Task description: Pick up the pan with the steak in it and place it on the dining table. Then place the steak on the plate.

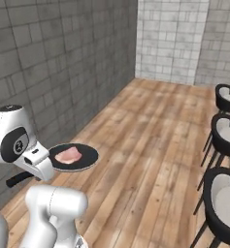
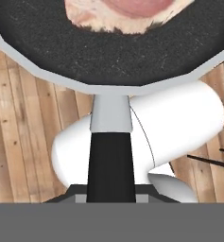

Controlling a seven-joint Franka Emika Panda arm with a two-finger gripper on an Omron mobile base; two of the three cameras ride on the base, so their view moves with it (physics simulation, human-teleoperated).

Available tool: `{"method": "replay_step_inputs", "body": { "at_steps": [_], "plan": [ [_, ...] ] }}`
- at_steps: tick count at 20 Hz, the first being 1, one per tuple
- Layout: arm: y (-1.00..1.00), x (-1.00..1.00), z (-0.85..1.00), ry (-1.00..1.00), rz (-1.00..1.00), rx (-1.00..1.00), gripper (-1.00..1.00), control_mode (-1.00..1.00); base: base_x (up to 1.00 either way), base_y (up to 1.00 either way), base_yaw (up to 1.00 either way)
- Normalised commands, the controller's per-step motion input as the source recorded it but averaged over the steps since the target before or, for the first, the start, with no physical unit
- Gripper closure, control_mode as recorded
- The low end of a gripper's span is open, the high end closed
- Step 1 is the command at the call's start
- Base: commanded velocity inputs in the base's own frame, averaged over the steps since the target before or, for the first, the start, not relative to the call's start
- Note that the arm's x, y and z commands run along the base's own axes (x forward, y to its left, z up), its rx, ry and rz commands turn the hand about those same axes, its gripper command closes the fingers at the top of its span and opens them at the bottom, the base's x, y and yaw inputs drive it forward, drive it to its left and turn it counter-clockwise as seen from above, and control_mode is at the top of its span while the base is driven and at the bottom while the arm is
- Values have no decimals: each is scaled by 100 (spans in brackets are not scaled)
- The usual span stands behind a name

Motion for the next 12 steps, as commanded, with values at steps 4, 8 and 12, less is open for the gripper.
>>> {"method": "replay_step_inputs", "body": {
  "at_steps": [4,8,12],
  "plan": [
    [0,0,0,0,0,0,100,100,100,19,-12],
    [0,0,0,0,0,0,100,100,100,13,-13],
    [0,0,0,0,0,0,100,100,100,8,-14]
  ]
}}
